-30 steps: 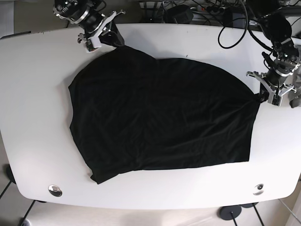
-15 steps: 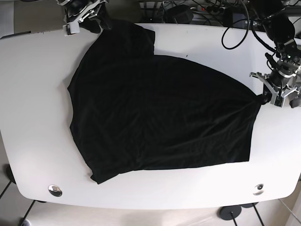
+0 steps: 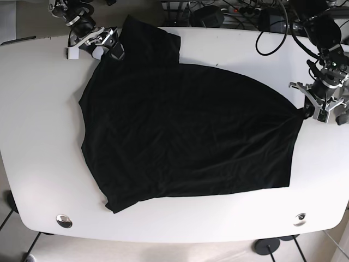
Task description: Fold the T-shirt properly
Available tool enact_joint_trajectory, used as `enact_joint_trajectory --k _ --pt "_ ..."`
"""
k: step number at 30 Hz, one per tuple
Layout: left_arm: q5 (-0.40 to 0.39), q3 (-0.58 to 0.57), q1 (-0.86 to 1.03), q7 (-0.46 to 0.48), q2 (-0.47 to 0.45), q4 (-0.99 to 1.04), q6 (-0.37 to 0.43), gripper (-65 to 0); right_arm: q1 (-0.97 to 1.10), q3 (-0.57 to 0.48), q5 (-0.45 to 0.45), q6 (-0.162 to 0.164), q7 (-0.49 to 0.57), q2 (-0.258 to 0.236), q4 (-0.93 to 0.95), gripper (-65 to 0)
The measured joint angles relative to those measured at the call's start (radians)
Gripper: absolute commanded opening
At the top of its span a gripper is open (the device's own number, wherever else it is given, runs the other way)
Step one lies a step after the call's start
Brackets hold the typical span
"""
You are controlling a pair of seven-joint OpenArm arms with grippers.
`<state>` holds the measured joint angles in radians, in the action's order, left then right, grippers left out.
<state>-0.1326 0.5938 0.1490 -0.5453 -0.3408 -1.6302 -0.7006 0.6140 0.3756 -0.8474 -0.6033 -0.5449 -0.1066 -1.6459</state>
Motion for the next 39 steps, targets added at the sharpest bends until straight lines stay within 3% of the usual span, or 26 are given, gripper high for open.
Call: enact_joint_trajectory --k 4,7,10,11,13,17,21,25,28,30,39 --pt "0.000 0.000 0.000 0.000 0.000 0.000 0.000 -65.0 -0.012 -0.077 -0.006 0.005 -0.002 0.007 0.004 -13.6" --pt "0.000 0.000 0.000 0.000 0.000 0.000 0.000 -65.0 -0.016 -0.089 -0.004 0.069 -0.003 0.016 0.006 -37.4" --pt "-0.001 0.000 0.000 0.000 0.002 0.000 0.000 -65.0 -0.018 -0.092 0.015 0.083 -0.035 0.008 0.013 -64.4" --pt "-0.002 0.000 0.001 0.000 0.002 0.000 0.000 -65.0 -0.021 -0.092 0.025 0.087 -0.039 0.001 0.013 -61.5" --pt "-0.006 0.012 0.008 0.000 0.006 -0.005 -0.001 -65.0 -0.018 -0.092 0.026 0.088 -0.040 0.001 0.001 -63.4" --pt "-0.034 0.186 0.033 -0.008 0.096 -0.089 -0.002 -65.0 0.068 -0.090 0.032 0.087 -0.043 0.001 -0.113 -63.3" --pt "-0.042 0.198 0.112 -0.008 0.123 -0.161 -0.003 -65.0 0.164 -0.009 0.032 0.087 -0.029 0.000 -0.239 -63.3" --pt "-0.047 0.198 0.191 -0.008 0.138 -0.182 -0.003 -65.0 0.236 -0.007 0.031 0.047 -0.035 -0.001 -0.291 -63.3" --pt "-0.127 0.218 0.233 -0.007 0.153 -0.204 -0.005 -65.0 0.285 -0.008 0.031 0.045 -0.036 0.001 -0.310 -63.3" --pt "-0.156 0.239 0.237 -0.008 0.149 -0.209 -0.001 -65.0 0.265 -0.006 0.031 0.019 -0.037 -0.002 -0.336 -63.3" --pt "-0.153 0.222 0.178 -0.015 0.146 -0.211 -0.003 -65.0 0.163 -0.008 0.037 0.023 -0.042 -0.002 -0.266 -59.3"
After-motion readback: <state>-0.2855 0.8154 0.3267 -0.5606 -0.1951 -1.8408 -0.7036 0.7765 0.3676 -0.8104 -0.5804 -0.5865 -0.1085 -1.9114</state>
